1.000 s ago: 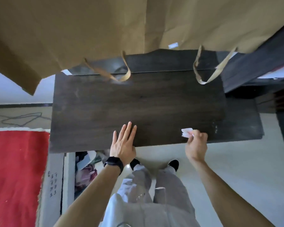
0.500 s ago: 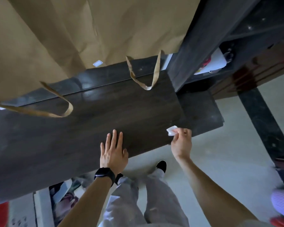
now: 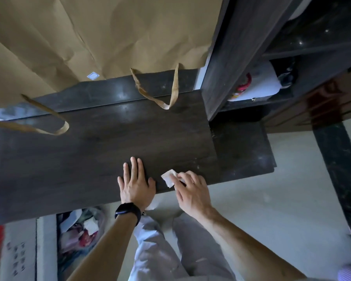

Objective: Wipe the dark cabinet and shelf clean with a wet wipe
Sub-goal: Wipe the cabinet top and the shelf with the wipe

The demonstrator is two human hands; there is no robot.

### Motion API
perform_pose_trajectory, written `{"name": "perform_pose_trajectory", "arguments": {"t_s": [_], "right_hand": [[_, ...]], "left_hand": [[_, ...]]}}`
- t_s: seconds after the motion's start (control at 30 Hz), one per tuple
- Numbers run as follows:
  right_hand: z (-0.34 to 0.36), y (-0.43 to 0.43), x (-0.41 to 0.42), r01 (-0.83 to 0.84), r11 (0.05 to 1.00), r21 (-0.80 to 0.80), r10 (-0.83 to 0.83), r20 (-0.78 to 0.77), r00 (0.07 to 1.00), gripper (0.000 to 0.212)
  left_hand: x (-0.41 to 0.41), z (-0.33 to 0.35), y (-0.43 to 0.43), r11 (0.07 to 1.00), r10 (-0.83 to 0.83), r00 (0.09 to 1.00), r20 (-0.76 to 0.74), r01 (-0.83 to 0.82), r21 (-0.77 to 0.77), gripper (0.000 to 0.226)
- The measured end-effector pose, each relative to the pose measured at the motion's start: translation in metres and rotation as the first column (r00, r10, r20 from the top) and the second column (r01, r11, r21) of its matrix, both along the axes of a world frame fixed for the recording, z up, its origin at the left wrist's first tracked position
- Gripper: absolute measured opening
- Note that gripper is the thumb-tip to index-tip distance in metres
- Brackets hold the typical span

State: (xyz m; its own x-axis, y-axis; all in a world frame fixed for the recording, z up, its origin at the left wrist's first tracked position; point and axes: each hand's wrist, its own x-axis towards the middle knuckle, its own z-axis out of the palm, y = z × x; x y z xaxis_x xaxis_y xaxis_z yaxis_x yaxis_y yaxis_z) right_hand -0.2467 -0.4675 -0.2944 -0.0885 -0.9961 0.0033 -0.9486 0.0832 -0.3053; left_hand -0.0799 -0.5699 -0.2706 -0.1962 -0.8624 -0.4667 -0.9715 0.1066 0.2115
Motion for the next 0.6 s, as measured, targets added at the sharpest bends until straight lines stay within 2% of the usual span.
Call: {"name": "perform_pose_trajectory", "arguments": {"t_s": [0.07,0.17,0.27,0.37,0.5,0.6], "right_hand": [[0.002,0.012,-0.013,-0.022,0.998,0.053,0.024,-0.043,0.999,0.045],[0.003,0.017,-0.021,0.039,0.992,0.117,-0.035,-0.039,0.999,0.052],[0.005,0.011,-0.012,0.029,0.99,0.138,-0.026,-0.024,0.999,0.059],[0.004,0.003,-0.006,-0.045,0.99,0.135,0.047,-0.015,0.999,0.063],[-0.007,0.007,-0.006,-0.244,0.963,0.114,0.247,-0.009,0.969,0.069],[-0.012,0.007,-0.001,-0.242,0.956,0.165,0.248,-0.013,0.969,0.071]], "left_hand": [[-0.006,0.003,0.001,1.0,0.012,1.0,0.02,-0.012,0.009,0.078],[-0.014,0.008,0.003,0.999,0.029,0.999,0.044,-0.03,0.018,0.08],[-0.017,0.01,0.002,0.998,0.046,0.998,0.042,-0.047,0.035,0.08],[-0.015,0.01,0.001,0.999,0.036,0.998,0.05,-0.037,0.033,0.081],[-0.009,0.007,0.002,0.999,0.022,0.999,0.046,-0.023,0.034,0.083],[-0.008,0.003,0.002,1.0,0.024,0.999,0.037,-0.025,0.019,0.084]]}}
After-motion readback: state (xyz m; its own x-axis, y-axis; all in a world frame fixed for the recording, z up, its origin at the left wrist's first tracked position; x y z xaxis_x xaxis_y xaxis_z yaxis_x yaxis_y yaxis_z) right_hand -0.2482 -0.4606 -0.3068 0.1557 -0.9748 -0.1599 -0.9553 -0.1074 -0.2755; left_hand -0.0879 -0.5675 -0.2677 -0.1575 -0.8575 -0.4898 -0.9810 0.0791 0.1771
